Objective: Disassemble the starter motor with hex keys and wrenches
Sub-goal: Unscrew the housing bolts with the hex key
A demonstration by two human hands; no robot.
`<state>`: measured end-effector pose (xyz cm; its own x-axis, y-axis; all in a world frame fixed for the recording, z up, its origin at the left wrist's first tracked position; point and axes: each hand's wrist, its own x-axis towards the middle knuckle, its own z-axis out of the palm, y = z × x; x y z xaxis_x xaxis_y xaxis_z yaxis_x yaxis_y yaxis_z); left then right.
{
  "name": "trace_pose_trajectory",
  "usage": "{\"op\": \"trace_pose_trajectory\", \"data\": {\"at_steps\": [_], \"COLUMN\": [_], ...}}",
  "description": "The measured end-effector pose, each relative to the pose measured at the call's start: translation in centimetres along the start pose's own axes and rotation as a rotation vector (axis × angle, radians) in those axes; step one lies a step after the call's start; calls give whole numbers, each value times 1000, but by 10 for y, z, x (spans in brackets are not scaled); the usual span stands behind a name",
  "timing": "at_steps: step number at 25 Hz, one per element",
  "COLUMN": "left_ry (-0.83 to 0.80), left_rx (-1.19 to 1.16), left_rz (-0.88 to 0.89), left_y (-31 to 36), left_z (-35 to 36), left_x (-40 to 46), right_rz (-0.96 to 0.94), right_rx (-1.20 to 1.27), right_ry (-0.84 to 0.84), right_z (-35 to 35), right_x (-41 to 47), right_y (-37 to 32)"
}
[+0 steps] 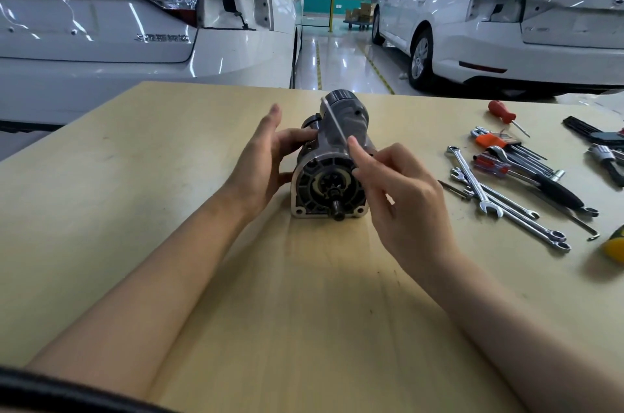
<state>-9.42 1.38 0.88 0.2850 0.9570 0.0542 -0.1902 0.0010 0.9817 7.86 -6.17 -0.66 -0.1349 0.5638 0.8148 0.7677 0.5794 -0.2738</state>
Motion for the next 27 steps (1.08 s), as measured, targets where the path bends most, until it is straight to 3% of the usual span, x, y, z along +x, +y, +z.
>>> {"op": "trace_pose_trajectory", "data": {"at_steps": [7,14,17,24,27], "left_ry": [-41,-6,-45,-31,-28], "left_rx": [-84,10,23,60,71], "left_rz": [-45,-9,-14,10,23], "left_y": [2,3,5,4,3], "left_z": [-6,0,0,1,0], "left_x": [1,-1,0,-1,0], "right_rz": [-137,-101,125,1031,1236], "right_rx": [-62,-130,120,875,1151], "right_ry": [-293,-261,-86,142,242], "right_z": [-1,3,-1,-8,-9], "right_x": [5,0,-2,7,10], "right_y": [-3,-12,-13,3,5]}}
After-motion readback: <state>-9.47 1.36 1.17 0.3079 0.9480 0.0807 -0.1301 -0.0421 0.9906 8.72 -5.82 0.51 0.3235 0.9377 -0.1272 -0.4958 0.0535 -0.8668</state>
